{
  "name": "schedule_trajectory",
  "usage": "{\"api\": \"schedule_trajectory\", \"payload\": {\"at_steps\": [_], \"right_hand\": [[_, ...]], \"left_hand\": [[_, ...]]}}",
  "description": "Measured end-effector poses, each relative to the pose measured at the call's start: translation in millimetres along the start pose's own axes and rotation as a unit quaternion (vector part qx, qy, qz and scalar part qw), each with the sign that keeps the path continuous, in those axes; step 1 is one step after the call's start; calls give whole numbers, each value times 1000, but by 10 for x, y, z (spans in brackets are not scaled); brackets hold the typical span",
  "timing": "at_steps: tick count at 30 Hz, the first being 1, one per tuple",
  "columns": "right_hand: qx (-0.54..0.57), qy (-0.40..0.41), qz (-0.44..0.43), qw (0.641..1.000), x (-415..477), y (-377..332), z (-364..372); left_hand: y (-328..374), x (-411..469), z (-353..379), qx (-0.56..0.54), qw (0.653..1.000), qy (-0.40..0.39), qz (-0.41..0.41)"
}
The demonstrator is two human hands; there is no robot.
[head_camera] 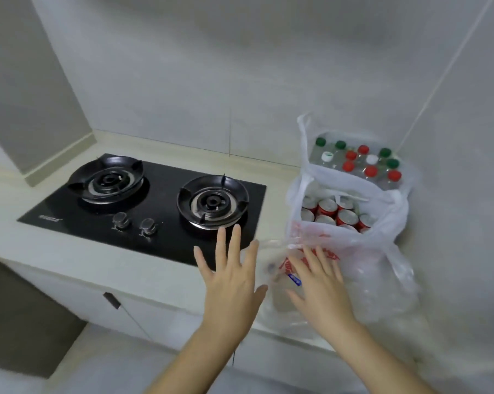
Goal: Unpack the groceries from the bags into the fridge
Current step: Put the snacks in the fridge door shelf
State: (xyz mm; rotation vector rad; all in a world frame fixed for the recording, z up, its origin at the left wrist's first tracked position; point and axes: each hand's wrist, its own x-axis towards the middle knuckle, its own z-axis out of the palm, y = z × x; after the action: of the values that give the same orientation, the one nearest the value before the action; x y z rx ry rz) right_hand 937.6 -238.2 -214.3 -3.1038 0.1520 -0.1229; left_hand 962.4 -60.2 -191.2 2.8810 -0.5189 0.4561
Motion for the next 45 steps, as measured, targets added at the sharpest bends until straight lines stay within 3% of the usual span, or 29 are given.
{"api": "schedule_trajectory", "payload": {"at_steps": [6,9,12,16,24,29,33,45], "right_hand": [[38,-119,27,992,130,409,361],[59,-160,21,985,304,510,513],[69,-210,2,975,443,551,700],[66,-236,-29,969,577,612,867],[11,-279,-57,958,767,728,869],[159,-252,-60,953,830,762,1007],[197,-257,-41,945,847,783,1165],[178,-249,-11,952,886,929,1469]], "left_hand": [[287,101,545,-49,998,-13,38],[428,185,889,-64,988,-116,83],[576,290,1114,-8,966,-225,124],[628,417,1344,39,946,-314,76],[513,586,1634,83,935,-344,-13],[516,673,1723,72,933,-350,-40],[510,746,1774,31,935,-344,-77],[463,738,1863,-37,936,-326,-126]]}}
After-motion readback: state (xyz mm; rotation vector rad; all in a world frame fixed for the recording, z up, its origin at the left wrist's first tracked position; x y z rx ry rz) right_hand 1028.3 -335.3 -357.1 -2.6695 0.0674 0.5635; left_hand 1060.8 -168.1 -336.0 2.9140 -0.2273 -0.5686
